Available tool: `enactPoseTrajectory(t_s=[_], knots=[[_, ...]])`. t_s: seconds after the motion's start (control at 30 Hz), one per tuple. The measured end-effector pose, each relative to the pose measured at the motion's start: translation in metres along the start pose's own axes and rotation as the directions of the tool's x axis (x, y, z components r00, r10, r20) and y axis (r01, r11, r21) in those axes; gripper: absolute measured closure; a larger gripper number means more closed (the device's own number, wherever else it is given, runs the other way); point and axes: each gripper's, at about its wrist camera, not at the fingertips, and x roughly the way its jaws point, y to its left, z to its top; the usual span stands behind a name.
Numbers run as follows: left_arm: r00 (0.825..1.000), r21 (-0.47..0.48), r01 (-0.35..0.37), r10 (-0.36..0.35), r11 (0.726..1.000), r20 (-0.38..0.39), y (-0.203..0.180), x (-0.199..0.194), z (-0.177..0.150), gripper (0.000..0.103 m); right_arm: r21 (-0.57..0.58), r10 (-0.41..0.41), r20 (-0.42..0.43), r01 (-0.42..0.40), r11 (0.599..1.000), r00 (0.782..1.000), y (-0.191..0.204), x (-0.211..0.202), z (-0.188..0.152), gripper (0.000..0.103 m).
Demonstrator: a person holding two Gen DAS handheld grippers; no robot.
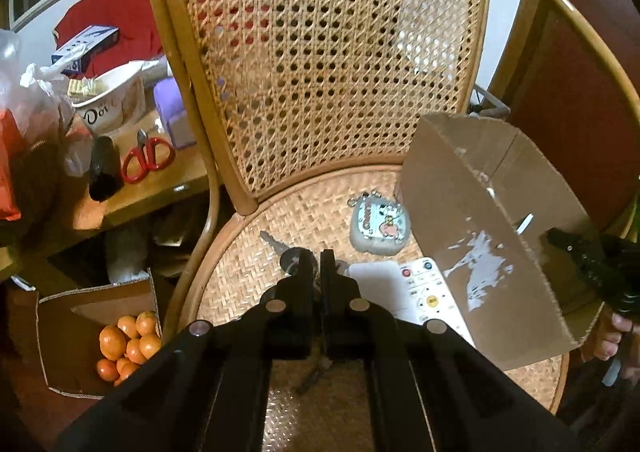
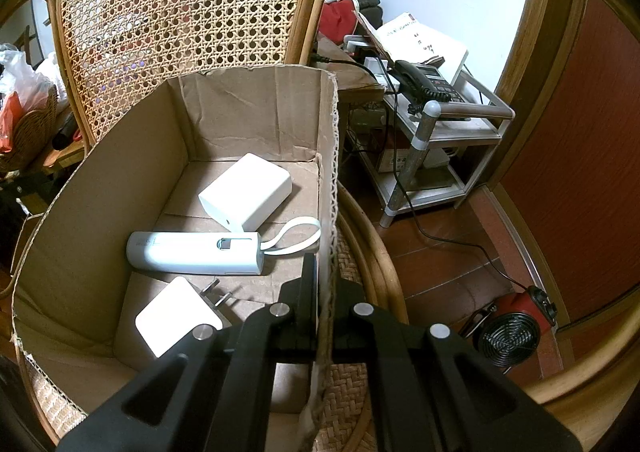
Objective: Organize rigid objects
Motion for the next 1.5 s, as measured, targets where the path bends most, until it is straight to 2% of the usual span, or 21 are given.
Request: enactPoseTrajectory(t_s=[0.13,0.2,0.27,0.3,0.4,0.43,0.47,0.6,0.77,0.9,0.97,1.0,1.03,1.07,1.1,1.17,1.23,1.5], knots=[[1.0,0.006,0.003,-0.003,1.0,0.009,0.0,-0.009,0.003,0.101,0.001,0.0,0.0,0.0,1.0,1.0,0.0,0.0,0.0,0.098],[0.999,0.019,-0.014,0.014,1.0,-0.033,-0.001,-0.002,0.001,0.101,0.001,0.0,0.0,0.0,1.0,1.0,0.0,0.0,0.0,0.098],[0.998,0.007,-0.058,0.058,0.998,-0.039,0.004,0.007,-0.004,0.095,0.001,0.0,0.0,0.0,1.0,1.0,0.0,0.0,0.0,0.098],[0.994,-0.003,-0.072,0.072,0.997,-0.083,0.008,0.017,-0.007,0.093,0.0,0.0,0.0,0.0,1.0,1.0,0.0,0.0,0.0,0.098],[0.987,-0.017,-0.107,0.104,0.994,-0.123,0.012,0.033,-0.017,0.065,0.0,0.0,0.0,0.0,1.0,1.0,0.0,0.0,0.0,0.098],[0.983,-0.014,-0.114,0.111,0.993,-0.149,0.013,0.04,-0.021,0.046,0.0,0.0,0.0,0.0,1.0,1.0,0.0,0.0,0.0,0.098],[0.981,-0.011,-0.118,0.114,0.993,-0.159,0.012,0.046,-0.024,0.037,0.001,0.0,0.0,0.0,1.0,1.0,0.0,0.0,0.0,0.098],[0.981,-0.014,-0.103,0.1,0.995,-0.169,0.013,0.063,-0.032,0.034,0.001,-0.001,0.0,0.001,1.0,1.0,0.0,0.0,0.0,0.098],[0.983,-0.058,-0.13,0.121,0.99,-0.141,0.022,0.081,-0.026,0.018,0.001,0.0,0.0,0.0,1.0,1.0,0.0,0.0,0.0,0.098],[0.987,-0.102,-0.097,0.082,0.99,-0.139,0.027,0.087,-0.024,0.018,0.001,-0.001,0.0,0.001,1.0,1.0,0.001,0.0,0.0,0.098],[0.989,-0.114,-0.061,0.045,0.992,-0.141,0.029,0.088,-0.022,0.027,0.001,-0.001,-0.001,0.001,1.0,1.0,0.001,0.0,0.0,0.098],[0.99,-0.096,-0.049,0.036,0.994,-0.134,0.027,0.087,-0.021,0.034,0.001,-0.001,0.0,0.001,1.0,1.0,0.001,0.0,0.0,0.098],[0.992,-0.094,-0.022,0.01,0.995,-0.127,0.024,0.085,-0.019,0.067,0.001,-0.002,-0.001,0.002,1.0,1.0,0.001,0.0,0.0,0.098],[0.992,-0.113,0.003,-0.018,0.994,-0.128,0.023,0.083,-0.018,0.081,0.001,-0.001,0.0,0.001,1.0,1.0,0.0,0.0,0.0,0.098],[0.99,-0.113,0.012,-0.028,0.994,-0.136,0.019,0.082,-0.019,0.081,0.001,-0.001,0.0,0.001,1.0,1.0,0.001,0.0,0.0,0.098],[0.992,-0.104,0.009,-0.022,0.995,-0.125,0.017,0.08,-0.02,0.091,0.002,-0.001,0.0,0.001,1.0,1.0,0.0,0.0,0.0,0.098],[0.993,-0.111,0.011,-0.024,0.994,-0.12,0.015,0.076,-0.019,0.094,0.001,0.0,0.0,0.0,1.0,1.0,0.001,0.0,0.001,0.098],[0.998,-0.061,0.033,-0.036,0.998,-0.043,0.004,0.038,-0.004,0.093,0.001,-0.001,0.0,0.001,1.0,1.0,0.001,0.0,0.0,0.098]])
